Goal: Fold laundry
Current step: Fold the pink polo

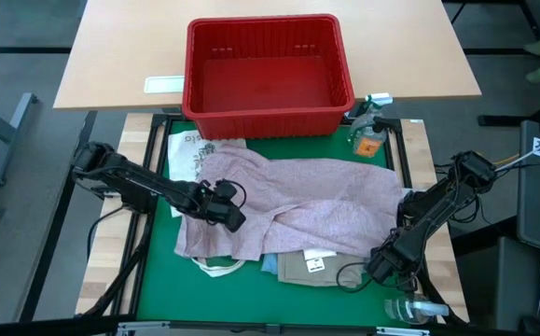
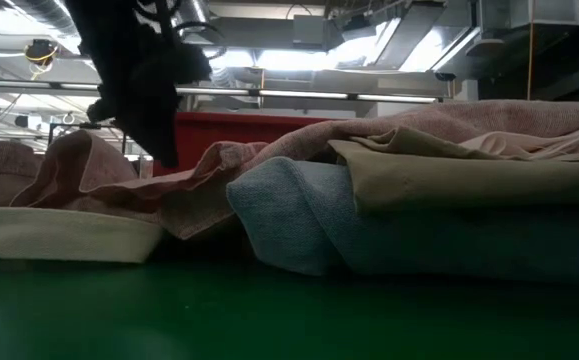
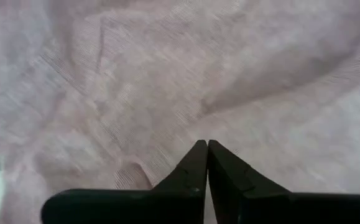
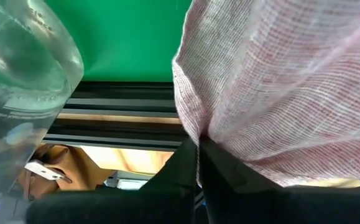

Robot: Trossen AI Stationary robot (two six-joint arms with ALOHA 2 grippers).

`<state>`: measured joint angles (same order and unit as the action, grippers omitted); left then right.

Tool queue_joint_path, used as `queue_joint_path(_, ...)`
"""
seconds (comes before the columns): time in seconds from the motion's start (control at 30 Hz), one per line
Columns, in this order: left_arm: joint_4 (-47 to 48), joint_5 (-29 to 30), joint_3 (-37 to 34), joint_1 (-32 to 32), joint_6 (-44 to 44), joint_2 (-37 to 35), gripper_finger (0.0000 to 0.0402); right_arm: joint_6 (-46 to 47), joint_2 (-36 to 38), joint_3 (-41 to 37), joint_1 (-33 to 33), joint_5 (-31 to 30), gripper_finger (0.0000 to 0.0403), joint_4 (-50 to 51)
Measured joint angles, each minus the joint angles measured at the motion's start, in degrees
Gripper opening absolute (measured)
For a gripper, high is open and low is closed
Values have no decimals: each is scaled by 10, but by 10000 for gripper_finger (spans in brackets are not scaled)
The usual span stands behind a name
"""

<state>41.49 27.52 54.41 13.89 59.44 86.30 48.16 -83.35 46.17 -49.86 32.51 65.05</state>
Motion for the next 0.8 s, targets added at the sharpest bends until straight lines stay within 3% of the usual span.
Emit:
queue_joint_path(0.2, -4, -50, 0, 3, 0, -48, 4, -14, 0, 5, 2, 11, 19, -1)
queue_joint_path(0.53, -5, -51, 0, 20, 0, -58, 4, -55, 3, 94, 24, -59, 19, 38)
queue_joint_path(0.8, -5, -52, 0, 32, 0, -58, 6, -63, 4, 142, 22, -59, 19, 131)
